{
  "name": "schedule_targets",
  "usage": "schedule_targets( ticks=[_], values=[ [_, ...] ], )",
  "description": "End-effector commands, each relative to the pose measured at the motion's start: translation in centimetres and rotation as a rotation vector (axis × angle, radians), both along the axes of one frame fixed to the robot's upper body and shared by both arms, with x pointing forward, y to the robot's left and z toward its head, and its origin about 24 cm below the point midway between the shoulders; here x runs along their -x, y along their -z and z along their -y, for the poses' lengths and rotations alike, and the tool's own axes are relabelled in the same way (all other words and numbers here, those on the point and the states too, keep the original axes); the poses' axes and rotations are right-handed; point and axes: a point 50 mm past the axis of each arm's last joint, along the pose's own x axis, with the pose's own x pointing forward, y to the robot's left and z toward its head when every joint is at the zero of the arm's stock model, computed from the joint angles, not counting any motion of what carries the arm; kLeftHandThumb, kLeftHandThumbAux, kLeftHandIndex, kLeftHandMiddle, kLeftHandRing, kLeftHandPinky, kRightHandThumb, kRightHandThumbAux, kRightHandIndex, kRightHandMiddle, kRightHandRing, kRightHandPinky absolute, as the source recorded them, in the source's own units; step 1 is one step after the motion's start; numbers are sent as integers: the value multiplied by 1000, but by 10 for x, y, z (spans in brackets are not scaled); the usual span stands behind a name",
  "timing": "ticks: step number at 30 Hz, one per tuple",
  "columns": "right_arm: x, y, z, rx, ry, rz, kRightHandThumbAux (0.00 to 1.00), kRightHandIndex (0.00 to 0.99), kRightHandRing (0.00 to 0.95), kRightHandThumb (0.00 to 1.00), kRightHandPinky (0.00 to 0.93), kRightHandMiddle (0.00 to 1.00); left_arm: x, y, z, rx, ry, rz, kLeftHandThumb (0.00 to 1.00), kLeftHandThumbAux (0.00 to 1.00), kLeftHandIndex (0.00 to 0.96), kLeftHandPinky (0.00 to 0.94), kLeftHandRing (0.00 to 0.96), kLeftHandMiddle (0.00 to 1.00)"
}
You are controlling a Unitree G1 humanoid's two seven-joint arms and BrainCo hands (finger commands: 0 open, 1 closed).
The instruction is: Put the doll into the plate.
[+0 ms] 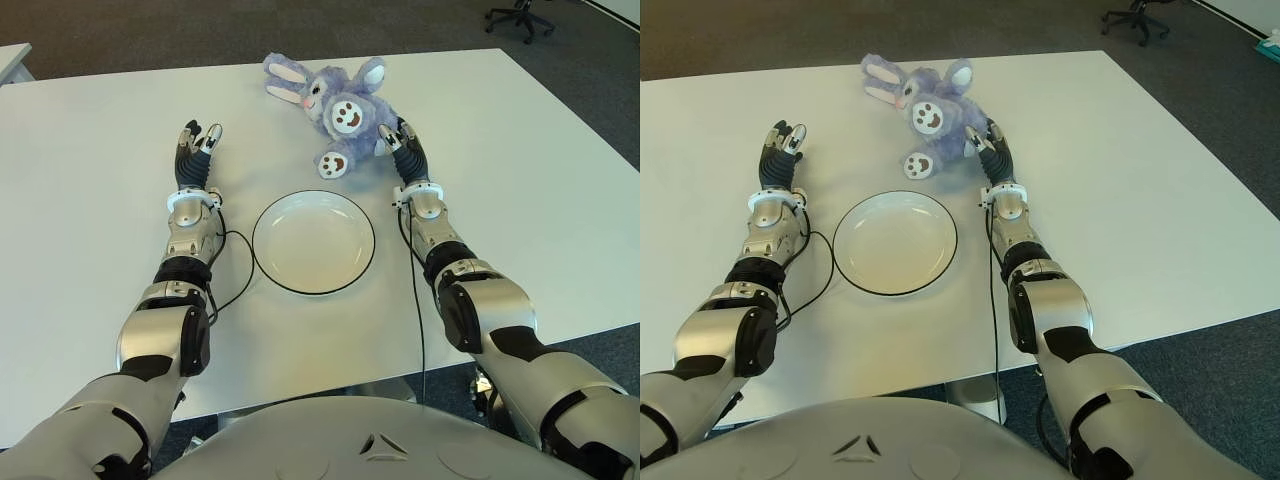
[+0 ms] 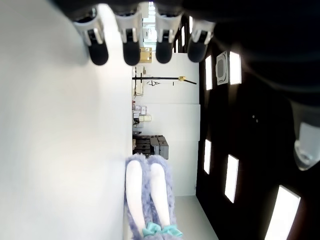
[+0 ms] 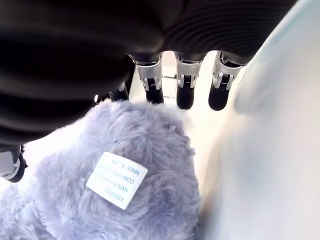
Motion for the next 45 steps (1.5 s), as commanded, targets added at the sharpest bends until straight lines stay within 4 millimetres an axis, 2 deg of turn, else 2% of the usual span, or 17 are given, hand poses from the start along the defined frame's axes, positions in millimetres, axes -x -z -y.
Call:
schedule_targets(
  ticks=[1, 27, 42, 45],
  values=[
    [32, 55, 6, 38, 11, -207, 322, 0, 0, 236, 0, 0, 31, 50, 3, 40, -11, -218, 0, 477, 0, 8, 49, 60],
    [33, 55, 8, 72, -3, -197, 284, 0, 0, 228, 0, 0, 31, 50, 5, 36, -17, -217, 0, 482, 0, 44, 57, 70],
    [33, 56, 9, 81, -3, -199, 301, 0, 0, 216, 0, 0, 31, 50, 5, 44, -14, -215, 0, 473, 0, 16, 46, 60],
    [34, 56, 10, 62, -1, -201, 310, 0, 0, 187, 0, 0, 31, 50, 5, 45, -15, -216, 0, 475, 0, 17, 49, 63]
  ],
)
